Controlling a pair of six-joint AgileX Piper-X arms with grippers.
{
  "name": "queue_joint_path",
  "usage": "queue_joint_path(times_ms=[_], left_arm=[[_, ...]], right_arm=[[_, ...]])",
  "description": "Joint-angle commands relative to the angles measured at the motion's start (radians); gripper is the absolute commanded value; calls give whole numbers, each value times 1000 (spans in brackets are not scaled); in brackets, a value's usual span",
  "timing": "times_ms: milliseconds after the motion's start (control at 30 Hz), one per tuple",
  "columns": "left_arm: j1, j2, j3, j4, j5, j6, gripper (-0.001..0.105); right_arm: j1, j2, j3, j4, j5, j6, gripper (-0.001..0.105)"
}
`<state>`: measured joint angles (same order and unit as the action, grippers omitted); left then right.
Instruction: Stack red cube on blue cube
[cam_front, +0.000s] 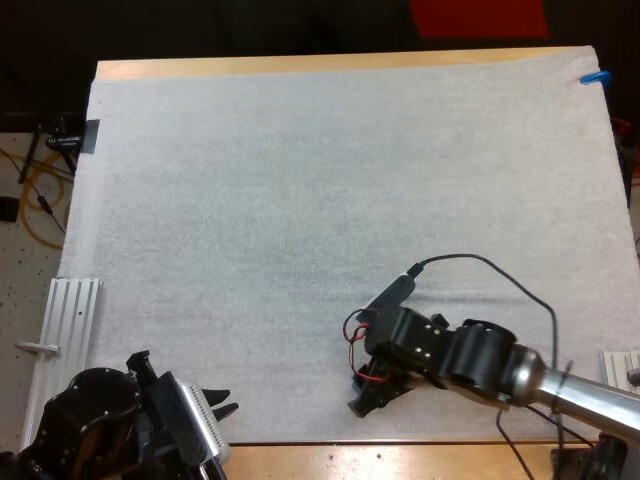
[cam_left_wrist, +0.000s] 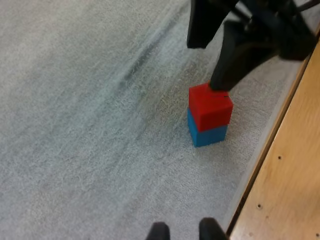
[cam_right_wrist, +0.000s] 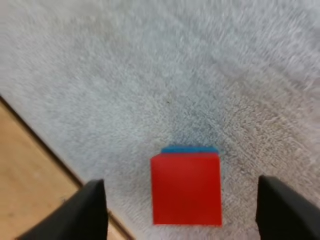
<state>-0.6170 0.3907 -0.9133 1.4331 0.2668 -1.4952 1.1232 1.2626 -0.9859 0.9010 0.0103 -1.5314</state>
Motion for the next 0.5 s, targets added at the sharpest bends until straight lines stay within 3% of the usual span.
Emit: queue_joint_path(times_ms=[0, 233, 333, 467], left_arm=[[-2, 1, -1, -27, 8, -33, 12], [-1, 27, -1, -210, -71, -114, 12], [11, 64, -1, -278, -104, -121, 12], [94, 137, -1, -410, -113, -104, 12]], right_arm=[[-6, -28, -28, 5, 21, -16, 61], [-173, -44, -85, -54, 51, -109, 61], [-313, -44, -85, -85, 36, -152, 61], [-502, -48, -85, -114, 6, -212, 61]])
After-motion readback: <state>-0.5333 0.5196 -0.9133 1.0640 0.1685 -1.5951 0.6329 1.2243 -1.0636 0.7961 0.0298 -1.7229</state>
